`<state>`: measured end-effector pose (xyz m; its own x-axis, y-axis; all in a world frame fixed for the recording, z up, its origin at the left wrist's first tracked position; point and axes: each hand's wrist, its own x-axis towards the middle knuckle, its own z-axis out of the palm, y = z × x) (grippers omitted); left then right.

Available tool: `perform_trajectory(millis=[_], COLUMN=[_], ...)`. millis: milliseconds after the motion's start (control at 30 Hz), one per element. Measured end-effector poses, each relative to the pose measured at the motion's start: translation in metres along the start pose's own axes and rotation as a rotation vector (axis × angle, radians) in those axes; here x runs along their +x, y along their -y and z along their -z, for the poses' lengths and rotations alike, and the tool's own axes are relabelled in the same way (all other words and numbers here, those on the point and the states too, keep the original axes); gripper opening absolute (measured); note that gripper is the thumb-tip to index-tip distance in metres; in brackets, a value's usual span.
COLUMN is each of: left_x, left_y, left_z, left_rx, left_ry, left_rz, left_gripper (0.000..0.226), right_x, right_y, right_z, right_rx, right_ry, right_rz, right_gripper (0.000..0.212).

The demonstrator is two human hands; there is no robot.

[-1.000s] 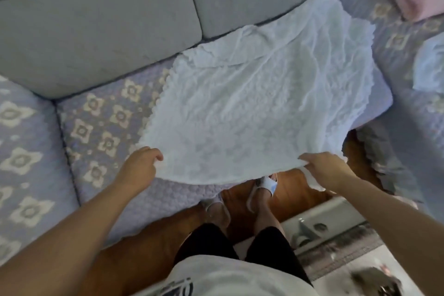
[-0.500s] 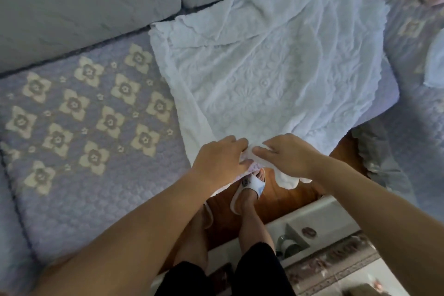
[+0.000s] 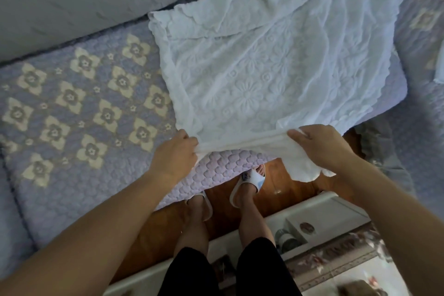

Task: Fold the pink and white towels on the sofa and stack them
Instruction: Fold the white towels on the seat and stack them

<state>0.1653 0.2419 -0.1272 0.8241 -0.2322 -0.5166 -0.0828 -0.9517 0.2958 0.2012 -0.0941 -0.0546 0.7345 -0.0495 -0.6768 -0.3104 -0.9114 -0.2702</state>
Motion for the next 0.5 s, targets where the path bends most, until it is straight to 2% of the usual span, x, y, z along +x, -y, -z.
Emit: perform_trajectory(millis=[67, 133, 200, 267, 400, 467, 500], left_x=[-0.009, -0.019, -0.033, -0.047, -0.069, -0.07, -0.067], left_y=[0.019, 0.039, 0.062, 0.095, 0.171, 0.191, 0.194], left_z=[0.002, 0.0, 0.002, 0.008, 0.02, 0.026, 0.03], left_rx=[0.065, 0.179, 0.295, 0.37, 0.394, 0.233, 0.071], left_ry=[0.002, 0.036, 0.12, 0.151, 0.129, 0.115, 0.106], left_rz=[-0.085, -0.24, -0.366, -0.432, -0.242, -0.114, -0.087], left_gripper=[0.01, 0.02, 0.034, 0.039, 0.044, 0.044, 0.05], right_x=[-0.002, -0.003, -0.005, -0.013, -0.03, -0.033, -0.032], right_y=[-0.014, -0.031, -0.049, -0.071, -0.099, -0.087, -0.079], right_z=[-0.007, -0.015, -0.023, -0.029, -0.047, -0.057, -0.063], right_rx=[-0.139, -0.289, -0.432, -0.57, -0.78, -0.755, -0.703], right_ry=[-0.001, -0.054, -0.176, -0.187, 0.026, 0.04, 0.039], right_rz=[0.025, 0.092, 0.282, 0.425, 0.606, 0.59, 0.509], right_gripper=[0.062, 0.062, 0.065, 0.071, 0.068, 0.058, 0.05])
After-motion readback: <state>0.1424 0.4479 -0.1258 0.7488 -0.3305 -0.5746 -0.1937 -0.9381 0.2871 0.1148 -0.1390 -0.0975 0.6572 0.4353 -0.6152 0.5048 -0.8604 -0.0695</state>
